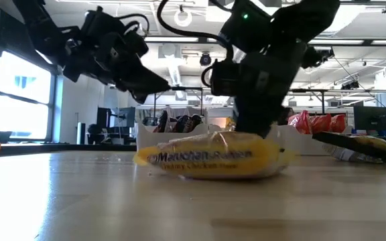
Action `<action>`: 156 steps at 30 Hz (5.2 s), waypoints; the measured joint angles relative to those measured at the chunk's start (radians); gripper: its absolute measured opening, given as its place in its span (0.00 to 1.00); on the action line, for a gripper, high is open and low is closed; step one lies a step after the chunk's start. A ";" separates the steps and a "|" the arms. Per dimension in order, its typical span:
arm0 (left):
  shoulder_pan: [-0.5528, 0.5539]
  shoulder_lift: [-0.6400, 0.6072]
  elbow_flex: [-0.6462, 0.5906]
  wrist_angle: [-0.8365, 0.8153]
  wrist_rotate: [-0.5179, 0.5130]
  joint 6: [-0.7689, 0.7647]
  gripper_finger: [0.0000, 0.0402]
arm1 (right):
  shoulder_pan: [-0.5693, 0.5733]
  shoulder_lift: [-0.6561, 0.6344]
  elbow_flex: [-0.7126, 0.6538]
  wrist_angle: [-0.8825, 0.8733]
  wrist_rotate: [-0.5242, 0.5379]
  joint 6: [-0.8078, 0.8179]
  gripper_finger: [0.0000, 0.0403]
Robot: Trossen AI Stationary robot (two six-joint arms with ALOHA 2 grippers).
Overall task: Sort Maruchan noodles
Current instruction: Put the yellow noodle into the center white bin
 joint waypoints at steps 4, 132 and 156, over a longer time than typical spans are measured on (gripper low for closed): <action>-0.014 0.094 0.028 -0.002 0.034 -0.004 0.20 | -0.043 0.000 0.000 0.040 0.010 -0.048 0.00; -0.204 0.276 0.218 -0.043 -0.028 0.358 0.00 | -0.112 -0.044 -0.225 0.656 -0.320 0.045 0.42; -0.203 0.276 0.218 -0.036 -0.036 0.331 0.00 | -0.022 -0.044 -0.225 0.693 0.122 0.293 0.67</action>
